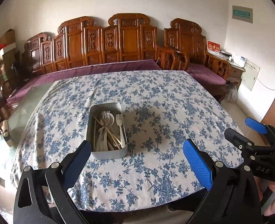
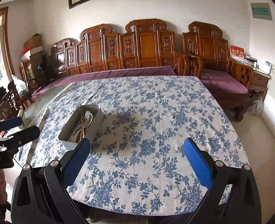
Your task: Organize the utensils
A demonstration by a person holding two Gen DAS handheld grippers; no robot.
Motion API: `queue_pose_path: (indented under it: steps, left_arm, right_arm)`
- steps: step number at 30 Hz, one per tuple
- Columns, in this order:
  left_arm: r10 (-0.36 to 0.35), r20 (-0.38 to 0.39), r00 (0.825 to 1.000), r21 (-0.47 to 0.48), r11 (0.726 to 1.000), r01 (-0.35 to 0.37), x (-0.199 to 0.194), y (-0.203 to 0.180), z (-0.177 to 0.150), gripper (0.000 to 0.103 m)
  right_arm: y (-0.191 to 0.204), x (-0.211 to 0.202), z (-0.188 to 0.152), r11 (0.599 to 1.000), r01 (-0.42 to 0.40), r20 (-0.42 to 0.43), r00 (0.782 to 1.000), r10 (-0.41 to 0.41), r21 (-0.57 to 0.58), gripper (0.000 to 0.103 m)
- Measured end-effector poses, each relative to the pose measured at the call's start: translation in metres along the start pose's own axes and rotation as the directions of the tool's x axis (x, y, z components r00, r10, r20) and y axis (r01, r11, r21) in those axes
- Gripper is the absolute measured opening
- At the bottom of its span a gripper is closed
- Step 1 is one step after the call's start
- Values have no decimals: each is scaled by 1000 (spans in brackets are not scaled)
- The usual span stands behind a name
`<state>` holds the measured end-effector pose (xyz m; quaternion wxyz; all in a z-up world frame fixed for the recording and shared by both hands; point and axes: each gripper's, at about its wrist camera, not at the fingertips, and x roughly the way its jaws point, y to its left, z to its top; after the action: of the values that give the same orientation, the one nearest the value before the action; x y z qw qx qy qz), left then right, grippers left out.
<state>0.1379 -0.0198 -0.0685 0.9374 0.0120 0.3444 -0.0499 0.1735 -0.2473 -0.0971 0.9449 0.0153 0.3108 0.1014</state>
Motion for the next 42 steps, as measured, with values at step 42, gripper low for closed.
queue_pose_path:
  steps: [42]
  left_arm:
    - [90, 212, 973, -67, 995, -77, -100, 17, 9, 95]
  right_arm:
    - [33, -106, 39, 998, -8, 257, 966, 22, -55, 100]
